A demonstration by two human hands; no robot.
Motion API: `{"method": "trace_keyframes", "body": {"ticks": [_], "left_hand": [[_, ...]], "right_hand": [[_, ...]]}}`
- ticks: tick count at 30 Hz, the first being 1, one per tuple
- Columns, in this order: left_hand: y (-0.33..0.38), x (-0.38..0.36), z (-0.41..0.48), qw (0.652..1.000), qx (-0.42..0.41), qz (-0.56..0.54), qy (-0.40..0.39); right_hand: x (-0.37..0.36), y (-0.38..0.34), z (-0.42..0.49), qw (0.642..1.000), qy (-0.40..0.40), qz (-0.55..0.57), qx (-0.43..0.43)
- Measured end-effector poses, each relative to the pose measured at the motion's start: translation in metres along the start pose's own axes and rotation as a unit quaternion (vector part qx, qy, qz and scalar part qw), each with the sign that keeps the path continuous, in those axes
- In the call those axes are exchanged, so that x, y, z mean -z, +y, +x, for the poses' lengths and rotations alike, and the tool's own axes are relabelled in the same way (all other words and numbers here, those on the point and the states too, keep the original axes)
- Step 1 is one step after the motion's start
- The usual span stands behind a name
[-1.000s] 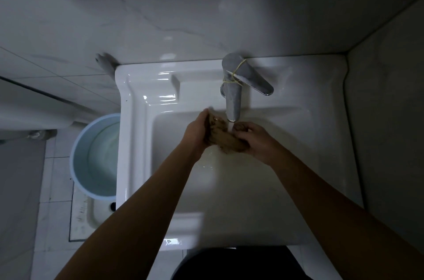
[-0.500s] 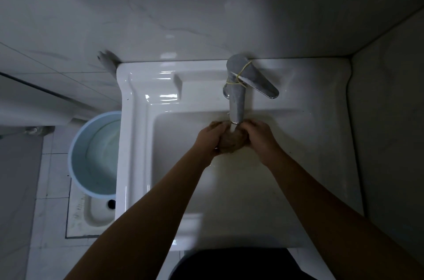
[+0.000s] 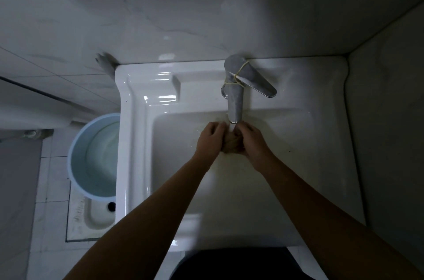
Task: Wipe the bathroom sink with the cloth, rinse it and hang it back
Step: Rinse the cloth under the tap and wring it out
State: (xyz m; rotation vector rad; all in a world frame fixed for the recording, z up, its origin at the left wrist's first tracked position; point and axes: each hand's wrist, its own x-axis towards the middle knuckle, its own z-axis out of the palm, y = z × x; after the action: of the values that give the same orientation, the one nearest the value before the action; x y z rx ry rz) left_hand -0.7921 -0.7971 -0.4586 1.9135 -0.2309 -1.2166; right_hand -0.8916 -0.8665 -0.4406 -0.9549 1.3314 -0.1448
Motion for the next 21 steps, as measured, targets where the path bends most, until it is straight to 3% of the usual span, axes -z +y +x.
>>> {"method": "trace_keyframes", "body": {"ticks": [8,14,19,21], "left_hand": [[-0.002,-0.015,-0.014,0.997,-0.046,-0.014,0.059],[-0.002,-0.014,-0.009,0.996,-0.012,-0.010,0.083],[0.005,-0.013,-0.010,0.997,-0.001,-0.008,0.079],[0.009,-0.009,-0.006,0.995,0.066,-0.052,0.048]], "right_hand": [[-0.018,-0.003,-0.002,0.992,0.092,-0.067,0.046],[-0.024,-0.007,0.003,0.986,0.081,-0.137,0.042],[-0.017,-0.011,0.000,0.971,0.112,-0.178,0.116],[-0.010,-0.009,-0.002,0.974,0.076,-0.158,0.143]]}}
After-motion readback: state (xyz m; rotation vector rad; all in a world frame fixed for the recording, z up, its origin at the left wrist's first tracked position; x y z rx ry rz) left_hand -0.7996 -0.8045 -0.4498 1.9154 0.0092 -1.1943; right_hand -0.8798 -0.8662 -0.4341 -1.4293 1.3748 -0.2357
